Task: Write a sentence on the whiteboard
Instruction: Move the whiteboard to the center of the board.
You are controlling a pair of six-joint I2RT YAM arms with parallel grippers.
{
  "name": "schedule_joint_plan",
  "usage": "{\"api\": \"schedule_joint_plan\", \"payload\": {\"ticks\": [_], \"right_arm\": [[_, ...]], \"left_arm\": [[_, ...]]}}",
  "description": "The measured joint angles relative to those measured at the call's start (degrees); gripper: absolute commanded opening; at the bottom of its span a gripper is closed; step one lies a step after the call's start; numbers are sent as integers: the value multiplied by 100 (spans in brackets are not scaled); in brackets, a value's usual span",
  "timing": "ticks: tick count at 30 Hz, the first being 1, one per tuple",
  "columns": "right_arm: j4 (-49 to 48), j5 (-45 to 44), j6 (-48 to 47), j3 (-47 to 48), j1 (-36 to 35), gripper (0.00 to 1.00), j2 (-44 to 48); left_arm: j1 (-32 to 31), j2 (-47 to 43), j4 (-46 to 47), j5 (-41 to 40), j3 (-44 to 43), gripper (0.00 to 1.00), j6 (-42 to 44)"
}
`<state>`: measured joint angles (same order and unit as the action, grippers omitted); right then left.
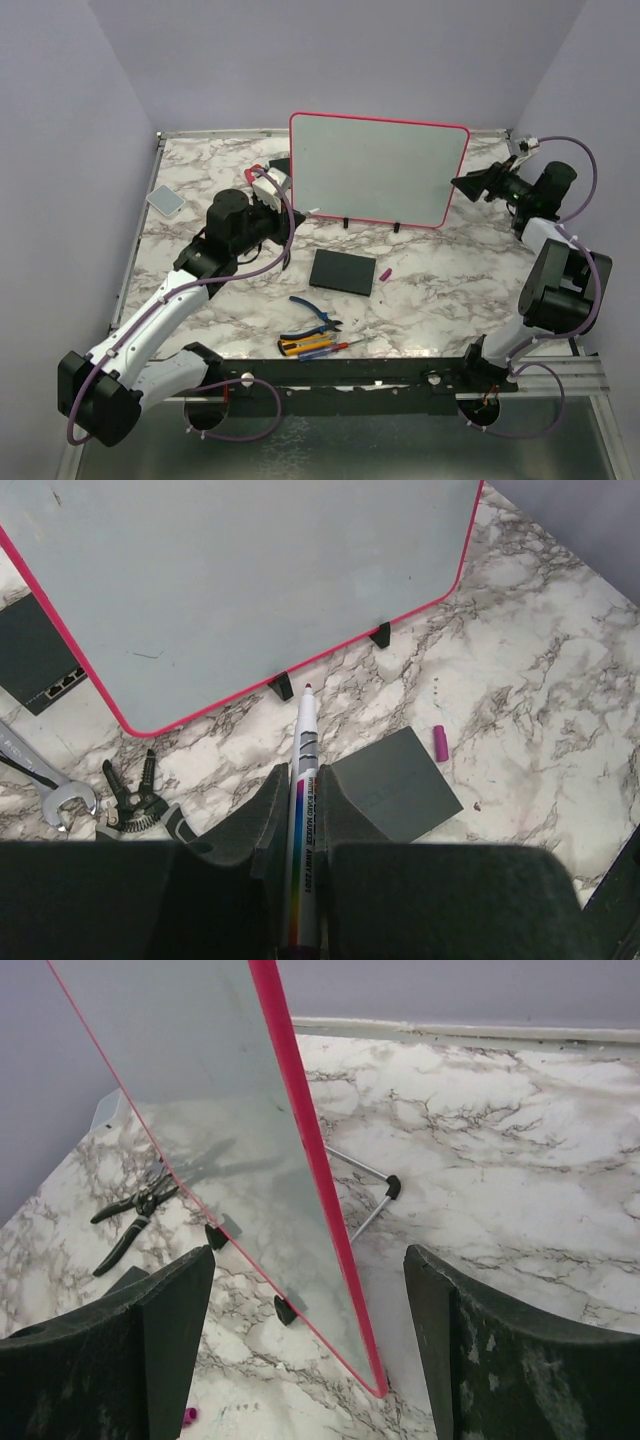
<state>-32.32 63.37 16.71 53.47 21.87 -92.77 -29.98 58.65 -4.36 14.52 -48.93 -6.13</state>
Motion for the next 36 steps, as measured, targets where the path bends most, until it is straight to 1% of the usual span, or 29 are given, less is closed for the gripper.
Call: {"api": "schedule_joint_plan", "payload": {"ticks": [5, 10, 18, 32, 36], "right_arm": [[258, 39, -140, 98, -81, 81, -199], [623, 33, -420, 275, -382, 80, -308], [922, 28, -570, 271, -564, 76, -317], [1211, -199, -605, -407, -778, 71, 258], [1204, -271, -599, -568, -793, 64, 431]], "left_arm": [[0, -2, -2, 28, 0, 0, 2], [0, -17, -2, 48, 7, 0, 4], [0, -66, -2, 85, 33, 0, 20], [0, -133, -2, 105, 46, 0, 26], [0, -131, -2, 96, 48, 0, 24]]}}
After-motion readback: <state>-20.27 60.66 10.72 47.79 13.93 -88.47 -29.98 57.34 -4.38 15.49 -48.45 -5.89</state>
